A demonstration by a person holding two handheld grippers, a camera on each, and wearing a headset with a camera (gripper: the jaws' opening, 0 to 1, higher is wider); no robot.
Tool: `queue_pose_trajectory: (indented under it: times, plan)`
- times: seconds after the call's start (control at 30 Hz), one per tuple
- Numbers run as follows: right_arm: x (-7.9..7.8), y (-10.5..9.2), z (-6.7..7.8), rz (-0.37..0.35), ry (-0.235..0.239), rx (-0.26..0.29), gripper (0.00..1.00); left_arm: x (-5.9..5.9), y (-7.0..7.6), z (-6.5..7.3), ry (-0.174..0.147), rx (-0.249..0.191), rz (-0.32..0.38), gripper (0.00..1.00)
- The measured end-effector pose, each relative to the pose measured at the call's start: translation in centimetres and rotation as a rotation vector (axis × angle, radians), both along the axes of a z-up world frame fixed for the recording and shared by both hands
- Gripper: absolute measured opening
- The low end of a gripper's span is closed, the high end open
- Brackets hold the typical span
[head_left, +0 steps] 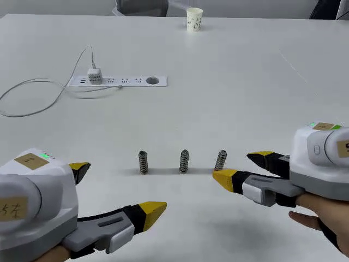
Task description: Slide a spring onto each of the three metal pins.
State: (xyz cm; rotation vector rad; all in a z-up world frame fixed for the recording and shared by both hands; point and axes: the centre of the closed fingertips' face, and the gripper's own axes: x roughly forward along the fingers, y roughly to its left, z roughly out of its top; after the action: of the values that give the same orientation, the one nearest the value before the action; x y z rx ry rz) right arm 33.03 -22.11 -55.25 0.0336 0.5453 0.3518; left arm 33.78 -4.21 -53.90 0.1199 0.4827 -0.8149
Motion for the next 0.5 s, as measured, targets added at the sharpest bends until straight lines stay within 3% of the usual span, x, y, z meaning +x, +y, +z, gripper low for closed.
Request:
queue_pose_trajectory:
  times: [0.33, 0.5]
  plan:
    - [-1.8, 0.4, 0.5, 0.03, 0.016, 0.001, 0.68, -1.1, 0.8, 0.5, 0.014, -0.004, -0.004, 0.97]
    - [-2.7, 0.7, 1.0, 0.042, 0.002, 0.005, 0.72, -1.5, 1.2, 0.6, 0.025, -0.01, 0.001, 0.97]
